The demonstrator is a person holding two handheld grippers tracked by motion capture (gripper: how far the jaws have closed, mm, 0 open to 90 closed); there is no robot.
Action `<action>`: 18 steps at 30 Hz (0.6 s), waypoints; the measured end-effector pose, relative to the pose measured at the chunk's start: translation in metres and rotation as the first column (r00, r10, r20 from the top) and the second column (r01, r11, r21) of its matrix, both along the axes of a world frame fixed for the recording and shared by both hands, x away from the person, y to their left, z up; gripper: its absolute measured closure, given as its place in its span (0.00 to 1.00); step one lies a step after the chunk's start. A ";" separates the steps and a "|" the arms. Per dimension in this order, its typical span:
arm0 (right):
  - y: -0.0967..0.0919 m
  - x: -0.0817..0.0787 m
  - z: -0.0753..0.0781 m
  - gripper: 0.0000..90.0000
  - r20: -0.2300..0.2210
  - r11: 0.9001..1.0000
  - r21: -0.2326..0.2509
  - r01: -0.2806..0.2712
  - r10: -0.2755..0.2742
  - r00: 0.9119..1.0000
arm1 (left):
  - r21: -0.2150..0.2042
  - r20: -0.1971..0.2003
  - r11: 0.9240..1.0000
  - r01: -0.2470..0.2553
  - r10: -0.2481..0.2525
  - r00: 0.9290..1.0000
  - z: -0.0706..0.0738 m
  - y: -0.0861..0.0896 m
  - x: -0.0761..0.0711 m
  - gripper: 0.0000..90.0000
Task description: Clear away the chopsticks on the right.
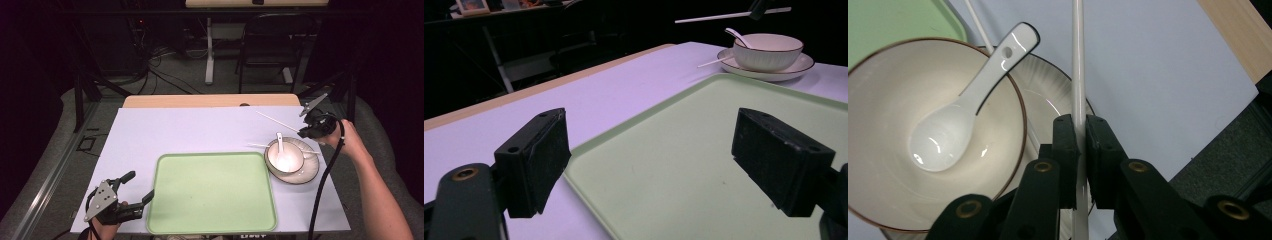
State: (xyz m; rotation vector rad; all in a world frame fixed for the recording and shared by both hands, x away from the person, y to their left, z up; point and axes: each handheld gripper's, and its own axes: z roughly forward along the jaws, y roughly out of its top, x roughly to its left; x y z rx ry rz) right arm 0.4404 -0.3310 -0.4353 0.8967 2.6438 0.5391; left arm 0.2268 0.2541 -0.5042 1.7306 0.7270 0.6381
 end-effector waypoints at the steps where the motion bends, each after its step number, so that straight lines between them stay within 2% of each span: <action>1: 0.001 -0.002 0.002 0.93 0.001 1.000 0.005 0.001 -0.001 1.000 | 0.000 -0.001 1.000 0.000 0.000 1.000 0.000 0.000 0.000 0.17; 12: 0.023 -0.033 0.024 0.93 0.053 0.999 0.041 0.035 -0.037 0.998 | 0.001 -0.001 1.000 0.001 -0.001 1.000 0.000 0.000 0.000 0.17; 18: 0.038 -0.052 0.028 0.93 0.058 0.996 0.072 0.046 -0.050 0.997 | 0.002 0.000 1.000 0.002 -0.002 1.000 0.000 0.000 0.000 0.17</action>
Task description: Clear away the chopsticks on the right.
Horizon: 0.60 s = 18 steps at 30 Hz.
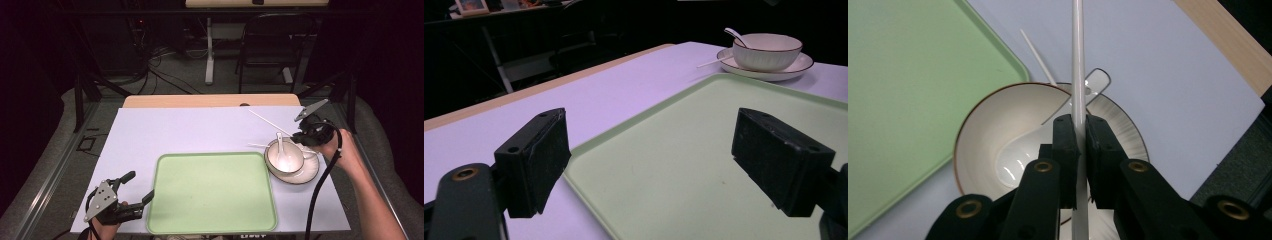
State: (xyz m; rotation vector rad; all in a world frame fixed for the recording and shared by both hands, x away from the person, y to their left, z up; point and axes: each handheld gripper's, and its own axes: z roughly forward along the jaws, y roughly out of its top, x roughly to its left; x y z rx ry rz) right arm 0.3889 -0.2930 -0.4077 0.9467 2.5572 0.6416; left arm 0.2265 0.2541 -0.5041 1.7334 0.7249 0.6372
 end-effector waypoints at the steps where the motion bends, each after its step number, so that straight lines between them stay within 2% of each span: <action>1: 0.002 -0.002 0.000 0.93 0.002 1.000 0.003 -0.002 0.002 1.000 | 0.001 0.001 1.000 0.000 0.000 1.000 0.000 0.000 0.000 0.17; 10: 0.021 -0.024 -0.005 0.93 -0.006 1.000 0.001 0.002 -0.002 1.000 | -0.001 0.002 1.000 0.002 -0.002 1.000 0.000 0.000 0.000 0.17; 16: 0.027 -0.039 -0.008 0.93 -0.018 1.000 0.027 0.000 0.001 1.000 | 0.000 0.003 1.000 0.003 -0.003 1.000 0.000 0.000 -0.001 0.17; 18: 0.030 -0.045 -0.009 0.93 -0.019 1.000 0.023 0.003 -0.003 1.000 | -0.002 0.001 1.000 0.002 -0.002 1.000 0.000 0.000 0.000 0.17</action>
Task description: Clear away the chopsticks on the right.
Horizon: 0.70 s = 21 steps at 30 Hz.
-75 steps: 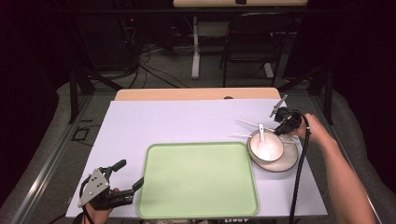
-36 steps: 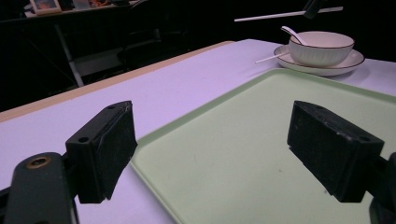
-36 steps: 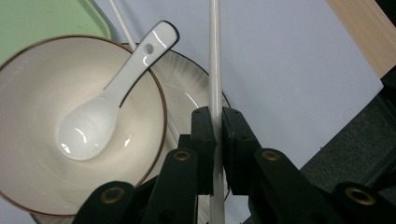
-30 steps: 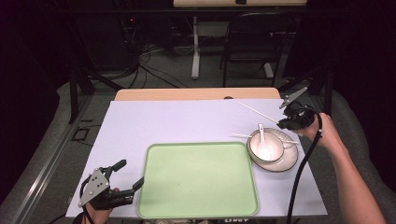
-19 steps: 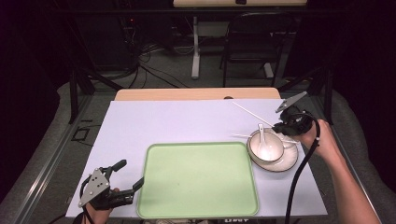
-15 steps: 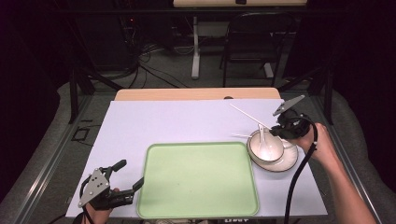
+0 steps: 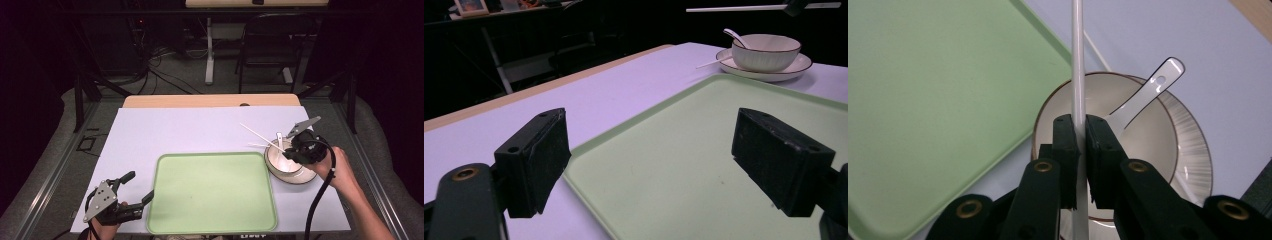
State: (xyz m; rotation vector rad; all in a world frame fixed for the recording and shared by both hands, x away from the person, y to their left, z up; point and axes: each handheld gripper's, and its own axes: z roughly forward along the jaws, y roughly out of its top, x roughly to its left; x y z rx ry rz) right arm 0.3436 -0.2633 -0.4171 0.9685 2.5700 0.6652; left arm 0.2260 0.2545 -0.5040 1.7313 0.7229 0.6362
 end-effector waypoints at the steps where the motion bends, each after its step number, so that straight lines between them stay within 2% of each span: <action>1: 0.001 -0.002 -0.001 0.93 -0.003 1.000 0.005 0.000 0.000 1.000 | 0.003 -0.001 1.000 0.001 -0.001 1.000 0.000 0.000 0.000 0.17; 7: 0.007 -0.017 -0.008 0.93 -0.017 1.000 0.020 0.017 -0.016 1.000 | -0.003 0.001 1.000 0.001 -0.001 1.000 0.000 0.000 0.000 0.17; 9: 0.009 -0.021 -0.012 0.93 -0.006 0.998 0.050 0.038 -0.038 0.999 | 0.001 0.001 1.000 0.004 -0.004 1.000 0.000 0.000 0.000 0.17; 12: 0.012 -0.029 -0.015 0.93 -0.020 0.997 0.048 0.057 -0.056 0.998 | 0.002 0.001 1.000 0.005 -0.005 1.000 0.000 0.000 0.000 0.17; 21: 0.022 -0.050 -0.023 0.93 -0.016 0.994 0.089 0.069 -0.068 0.998 | 0.003 0.002 1.000 0.005 -0.005 1.000 0.000 0.000 -0.001 0.17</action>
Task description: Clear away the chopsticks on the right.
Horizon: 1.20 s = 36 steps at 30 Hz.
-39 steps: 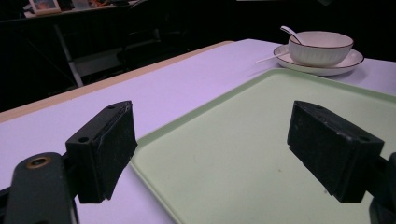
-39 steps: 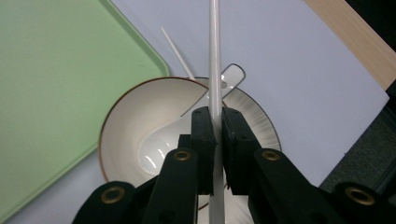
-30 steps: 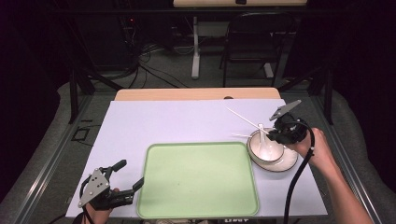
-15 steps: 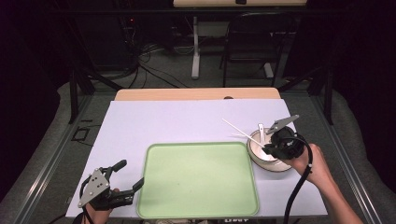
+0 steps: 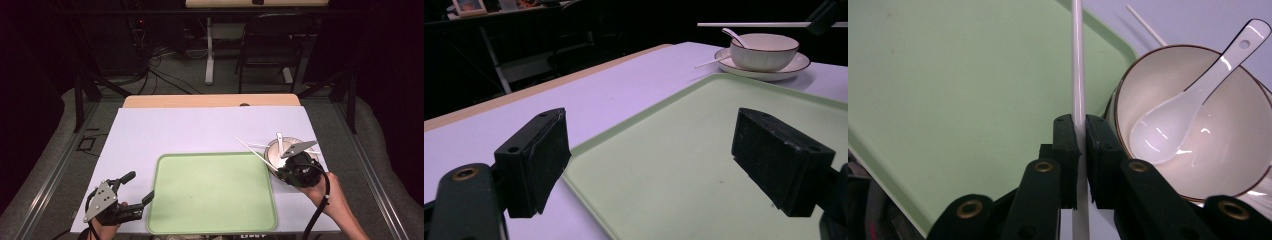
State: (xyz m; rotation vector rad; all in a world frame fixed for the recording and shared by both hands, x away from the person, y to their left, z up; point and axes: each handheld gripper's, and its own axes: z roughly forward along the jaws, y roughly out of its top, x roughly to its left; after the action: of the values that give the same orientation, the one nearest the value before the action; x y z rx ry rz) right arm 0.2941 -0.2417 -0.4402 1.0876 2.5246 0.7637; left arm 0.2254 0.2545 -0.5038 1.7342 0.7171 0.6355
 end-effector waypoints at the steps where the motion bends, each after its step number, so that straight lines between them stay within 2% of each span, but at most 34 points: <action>1: 0.001 -0.001 -0.001 0.93 0.000 1.000 0.012 0.006 -0.006 1.000 | 0.000 0.000 1.000 0.000 0.000 1.000 0.000 0.000 0.000 0.17; 4: 0.007 -0.007 -0.005 0.93 0.035 0.999 0.020 0.028 -0.029 0.999 | 0.002 -0.001 1.000 0.000 0.000 1.000 0.000 0.000 0.000 0.17; 6: 0.010 -0.009 -0.007 0.93 0.038 0.999 0.040 0.035 -0.036 0.999 | 0.001 -0.003 1.000 -0.005 0.005 1.000 0.000 -0.001 0.000 0.17; 12: 0.017 -0.014 -0.019 0.93 0.002 0.999 0.035 0.037 -0.037 0.999 | 0.002 0.000 1.000 -0.004 0.004 1.000 0.000 0.000 0.000 0.17; 15: 0.019 -0.018 -0.026 0.93 -0.002 0.997 0.061 0.052 -0.052 0.999 | 0.004 -0.001 1.000 -0.004 0.004 1.000 0.000 -0.001 0.000 0.17; 21: 0.022 -0.021 -0.039 0.93 -0.023 0.996 0.047 0.070 -0.069 0.997 | 0.004 -0.001 1.000 -0.002 0.002 1.000 0.000 0.000 0.000 0.17; 23: 0.022 -0.021 -0.043 0.93 -0.041 0.995 0.055 0.078 -0.076 0.996 | 0.002 0.000 1.000 -0.003 0.003 1.000 0.000 0.000 0.000 0.17; 25: 0.022 -0.022 -0.049 0.93 -0.058 0.991 0.083 0.109 -0.104 0.993 | 0.001 -0.002 1.000 -0.004 0.004 1.000 0.000 0.000 0.000 0.17; 31: 0.024 -0.021 -0.057 0.93 -0.084 0.987 0.074 0.141 -0.134 0.987 | 0.004 0.001 1.000 -0.005 0.005 1.000 0.000 -0.001 -0.001 0.17; 36: 0.032 -0.021 -0.063 0.93 -0.121 0.988 0.031 0.148 -0.144 0.982 | 0.007 0.000 1.000 -0.001 0.001 1.000 0.000 -0.001 0.000 0.17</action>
State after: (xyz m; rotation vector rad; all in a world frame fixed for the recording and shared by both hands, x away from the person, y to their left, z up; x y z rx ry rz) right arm 0.2731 -0.2100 -0.5027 1.3526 2.4999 0.7328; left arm 0.2250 0.2538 -0.5036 1.7397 0.7166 0.6396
